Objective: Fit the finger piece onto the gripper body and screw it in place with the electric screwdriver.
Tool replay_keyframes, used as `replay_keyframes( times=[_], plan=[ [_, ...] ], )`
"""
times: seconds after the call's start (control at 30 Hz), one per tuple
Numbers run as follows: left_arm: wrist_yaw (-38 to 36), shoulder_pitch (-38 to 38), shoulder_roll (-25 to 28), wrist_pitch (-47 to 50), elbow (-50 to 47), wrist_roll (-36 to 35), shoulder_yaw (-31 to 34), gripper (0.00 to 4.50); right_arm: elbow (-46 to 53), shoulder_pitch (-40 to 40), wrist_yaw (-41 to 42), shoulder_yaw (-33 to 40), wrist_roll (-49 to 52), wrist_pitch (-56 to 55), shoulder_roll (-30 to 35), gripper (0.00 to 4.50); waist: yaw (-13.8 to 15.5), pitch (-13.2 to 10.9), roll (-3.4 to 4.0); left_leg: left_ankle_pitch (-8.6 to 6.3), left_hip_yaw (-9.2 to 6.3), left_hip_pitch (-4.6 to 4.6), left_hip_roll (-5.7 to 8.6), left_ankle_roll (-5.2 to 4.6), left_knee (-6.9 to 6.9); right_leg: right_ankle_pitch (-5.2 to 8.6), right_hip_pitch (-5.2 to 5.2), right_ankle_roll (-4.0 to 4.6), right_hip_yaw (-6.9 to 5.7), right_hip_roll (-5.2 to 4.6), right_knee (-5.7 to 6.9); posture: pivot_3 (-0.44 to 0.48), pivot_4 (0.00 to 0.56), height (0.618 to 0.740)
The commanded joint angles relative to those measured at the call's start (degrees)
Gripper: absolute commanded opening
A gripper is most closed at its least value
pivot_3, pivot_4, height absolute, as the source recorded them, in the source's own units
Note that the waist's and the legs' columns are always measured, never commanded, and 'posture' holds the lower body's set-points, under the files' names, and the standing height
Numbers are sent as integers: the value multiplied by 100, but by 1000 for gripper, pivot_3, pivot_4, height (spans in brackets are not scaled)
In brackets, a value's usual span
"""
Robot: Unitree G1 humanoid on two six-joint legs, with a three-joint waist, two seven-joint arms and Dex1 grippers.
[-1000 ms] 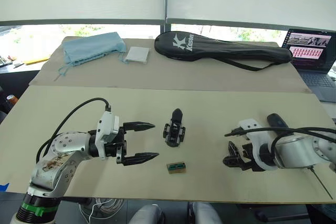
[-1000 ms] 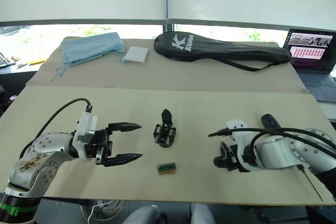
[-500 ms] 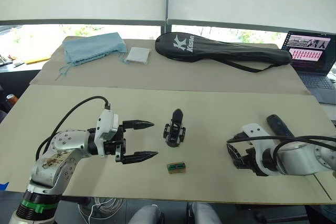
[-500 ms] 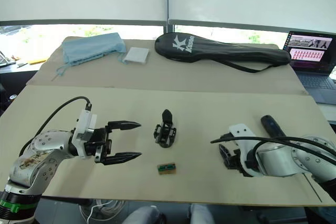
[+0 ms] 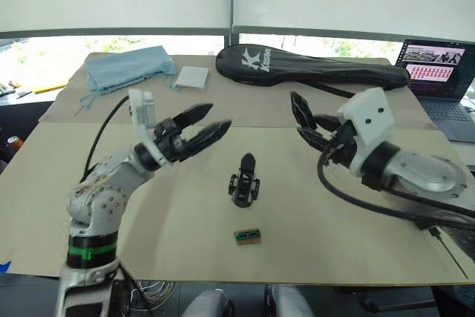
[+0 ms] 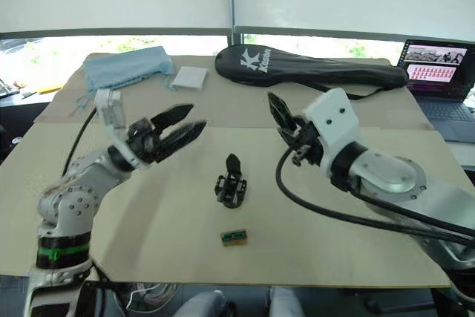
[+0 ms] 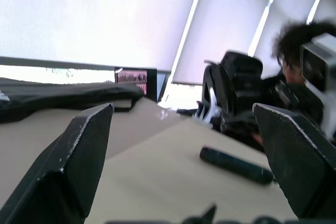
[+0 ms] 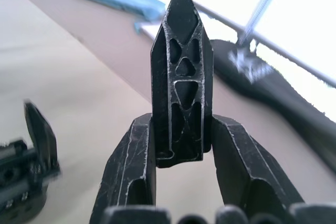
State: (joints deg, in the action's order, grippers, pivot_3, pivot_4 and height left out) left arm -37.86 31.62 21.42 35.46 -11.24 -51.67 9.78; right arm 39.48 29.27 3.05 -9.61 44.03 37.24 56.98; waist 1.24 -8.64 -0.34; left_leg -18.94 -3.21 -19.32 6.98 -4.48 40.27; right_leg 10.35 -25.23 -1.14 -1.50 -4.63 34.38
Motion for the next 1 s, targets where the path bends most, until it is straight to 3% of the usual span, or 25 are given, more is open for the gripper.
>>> replay_keyframes(
  times=[0.03, 0.3, 0.53, 0.63, 0.87, 1.0],
  plan=[
    [352, 554, -388, 24, 176, -78, -72, 4500, -65, 505, 333, -518, -1154, -253, -460, 1106, -17, 0, 0, 0, 0, 2, 1, 3, 0, 0, 1, 0, 2, -1, 3, 0, 150, 740],
    [829, 836, -993, 207, 275, -223, -121, 4500, -402, 850, 733, -713, -2321, -272, -1520, 1106, -61, 0, 0, 9, 0, 6, 8, 13, 0, 0, -15, 3, 13, 4, 28, 0, 150, 740],
    [1002, 656, -1129, 330, 30, -288, -107, 4500, -436, 826, 1035, -592, -2768, -141, -1906, 1106, -62, 0, 0, 11, 1, 6, 8, 21, 2, 3, -32, 9, 36, 12, 56, 0, 150, 740],
    [1009, 648, -1149, 243, 23, -283, -73, 3765, -438, 800, 1150, -554, -2913, -86, -2010, 1106, -63, 0, 0, 12, 2, 6, 9, 22, 3, 3, -35, 9, 41, 14, 59, 0, 150, 740],
    [1005, 635, -1083, 277, -31, -364, 33, 172, -424, 739, 1357, -447, -3160, 116, -2145, 1106, -65, 0, 0, 13, 4, 2, 13, 20, 2, 1, -55, 13, 60, 18, 65, 0, 150, 740],
    [1077, 616, -1172, 336, -83, -493, 23, 0, -367, 693, 1460, -399, -3245, 238, -2248, 1106, -65, 0, 0, 13, 5, 2, 13, 20, 1, 0, -57, 14, 62, 18, 66, 0, 150, 740]
  ],
)
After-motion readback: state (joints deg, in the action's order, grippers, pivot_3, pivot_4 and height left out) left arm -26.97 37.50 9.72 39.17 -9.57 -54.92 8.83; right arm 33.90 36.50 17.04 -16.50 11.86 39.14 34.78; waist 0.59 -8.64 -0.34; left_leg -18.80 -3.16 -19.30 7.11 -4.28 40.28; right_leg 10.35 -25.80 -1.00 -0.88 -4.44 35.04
